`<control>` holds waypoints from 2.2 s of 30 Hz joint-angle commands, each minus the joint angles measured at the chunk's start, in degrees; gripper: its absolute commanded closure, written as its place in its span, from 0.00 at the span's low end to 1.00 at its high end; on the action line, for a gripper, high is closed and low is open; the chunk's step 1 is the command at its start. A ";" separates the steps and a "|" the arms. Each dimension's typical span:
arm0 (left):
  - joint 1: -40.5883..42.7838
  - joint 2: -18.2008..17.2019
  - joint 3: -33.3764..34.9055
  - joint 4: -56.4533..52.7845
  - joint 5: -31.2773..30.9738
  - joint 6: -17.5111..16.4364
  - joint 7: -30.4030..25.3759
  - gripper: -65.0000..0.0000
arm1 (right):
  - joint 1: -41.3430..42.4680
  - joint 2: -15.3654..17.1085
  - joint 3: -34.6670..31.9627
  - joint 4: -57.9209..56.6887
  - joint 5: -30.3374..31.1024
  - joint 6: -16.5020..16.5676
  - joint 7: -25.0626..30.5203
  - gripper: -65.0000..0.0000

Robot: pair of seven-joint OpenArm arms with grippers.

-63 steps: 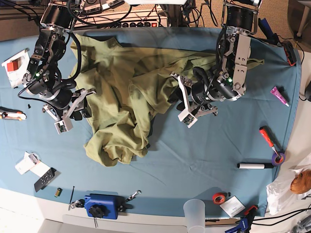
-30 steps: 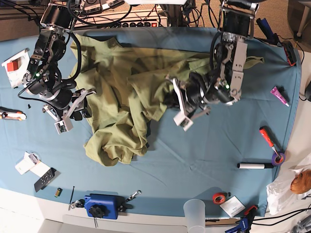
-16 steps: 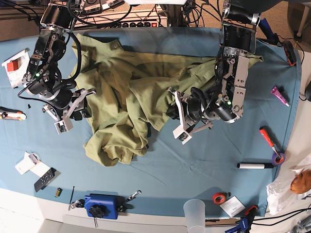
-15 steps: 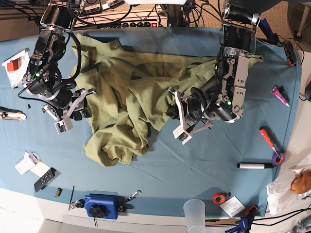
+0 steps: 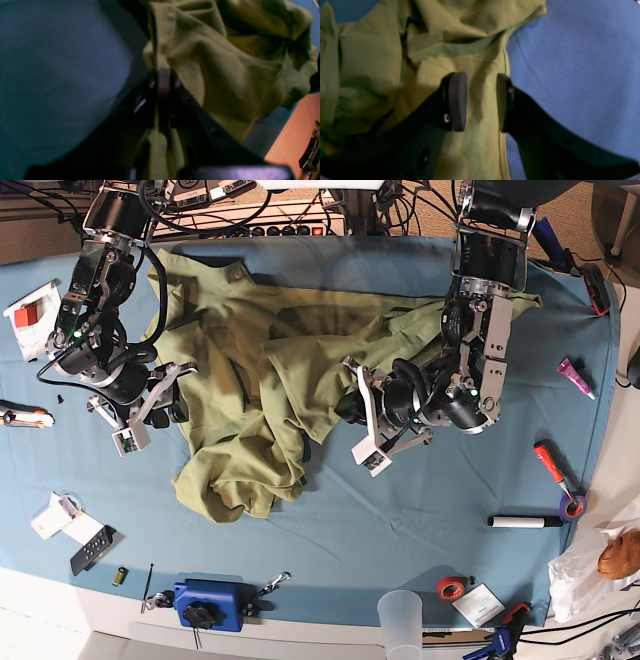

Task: Layout the t-shirt on the table in an organized manner, then fold the t-shirt properly
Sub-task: 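Lower the folded hem onto the shirt with the left gripper, then grasp the shirt fabric with both grippers near the middle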

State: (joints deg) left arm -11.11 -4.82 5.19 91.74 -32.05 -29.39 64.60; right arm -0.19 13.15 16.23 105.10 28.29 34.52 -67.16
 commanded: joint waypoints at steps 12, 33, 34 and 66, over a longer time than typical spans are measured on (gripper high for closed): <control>-4.68 -3.50 -0.24 1.16 2.47 1.60 -3.15 1.00 | 0.79 0.70 0.26 0.92 0.33 0.15 1.11 0.69; -7.02 -9.44 -0.22 1.09 -0.13 5.42 -10.29 0.64 | 0.00 0.66 -3.78 0.90 7.67 3.39 -0.22 0.69; -7.02 -9.29 -0.22 1.09 -0.13 5.42 -10.93 0.64 | -0.20 0.66 -5.38 0.76 6.71 3.39 0.09 0.69; -9.57 -6.62 -0.11 -9.94 13.42 2.78 -19.61 1.00 | -0.17 -0.85 -24.00 -10.71 -13.62 -2.23 3.26 0.69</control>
State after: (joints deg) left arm -18.92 -11.29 5.23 80.71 -18.02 -26.41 46.26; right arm -0.14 11.62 -7.84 94.39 16.32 32.34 -60.03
